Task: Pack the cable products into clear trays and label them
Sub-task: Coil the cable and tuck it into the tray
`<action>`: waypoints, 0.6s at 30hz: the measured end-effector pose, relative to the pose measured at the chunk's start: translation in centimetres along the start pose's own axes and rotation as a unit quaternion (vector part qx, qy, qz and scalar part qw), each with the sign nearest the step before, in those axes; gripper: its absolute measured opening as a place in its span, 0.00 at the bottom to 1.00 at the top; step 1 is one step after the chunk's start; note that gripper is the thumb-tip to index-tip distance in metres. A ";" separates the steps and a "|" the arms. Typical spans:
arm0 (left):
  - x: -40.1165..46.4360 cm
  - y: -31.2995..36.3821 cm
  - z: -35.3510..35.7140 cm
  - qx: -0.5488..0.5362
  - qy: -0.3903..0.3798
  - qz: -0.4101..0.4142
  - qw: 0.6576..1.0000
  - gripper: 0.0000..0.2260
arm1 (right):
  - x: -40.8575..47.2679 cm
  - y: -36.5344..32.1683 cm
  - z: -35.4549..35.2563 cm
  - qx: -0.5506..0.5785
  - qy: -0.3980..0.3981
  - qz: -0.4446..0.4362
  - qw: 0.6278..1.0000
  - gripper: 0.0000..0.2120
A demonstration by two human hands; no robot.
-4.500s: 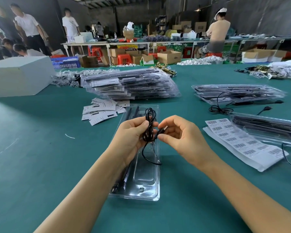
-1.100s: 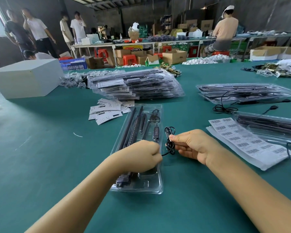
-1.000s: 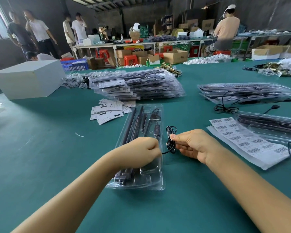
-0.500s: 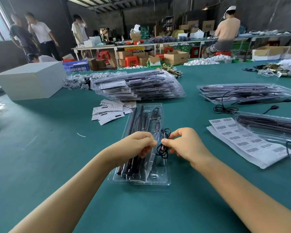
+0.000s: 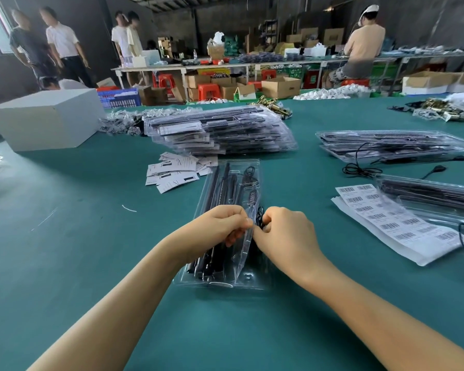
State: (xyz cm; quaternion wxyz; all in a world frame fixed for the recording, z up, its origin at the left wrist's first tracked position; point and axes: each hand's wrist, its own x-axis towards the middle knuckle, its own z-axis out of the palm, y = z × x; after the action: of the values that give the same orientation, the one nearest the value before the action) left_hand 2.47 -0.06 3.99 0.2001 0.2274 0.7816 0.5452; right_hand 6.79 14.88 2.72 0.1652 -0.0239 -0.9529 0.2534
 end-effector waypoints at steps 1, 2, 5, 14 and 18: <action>0.0 0.0 0.0 -0.002 0.001 0.001 1.000 0.15 | 0.0 0.0 0.1 -0.002 0.001 -0.005 1.000 0.14; 0.0 0.0 0.0 -0.004 0.001 0.002 1.000 0.14 | -0.1 -0.1 0.1 -0.006 0.002 -0.009 1.000 0.14; 0.0 -0.1 -0.1 -0.009 0.003 0.009 1.000 0.12 | -0.2 0.0 0.2 -0.011 0.014 -0.014 1.000 0.14; -0.2 -0.1 0.0 -0.017 0.005 0.012 1.000 0.14 | -0.2 0.7 0.5 -0.076 0.018 -0.065 0.995 0.14; -0.2 -0.1 0.0 -0.020 0.001 0.013 1.000 0.14 | 0.3 1.2 0.6 -0.005 -0.022 -0.090 0.996 0.12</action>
State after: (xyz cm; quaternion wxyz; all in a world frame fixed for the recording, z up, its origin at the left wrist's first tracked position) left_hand 2.58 -0.18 3.90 0.1964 0.2326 0.7681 0.5633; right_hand 6.31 15.66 1.77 0.1657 0.0666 -0.9558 0.2337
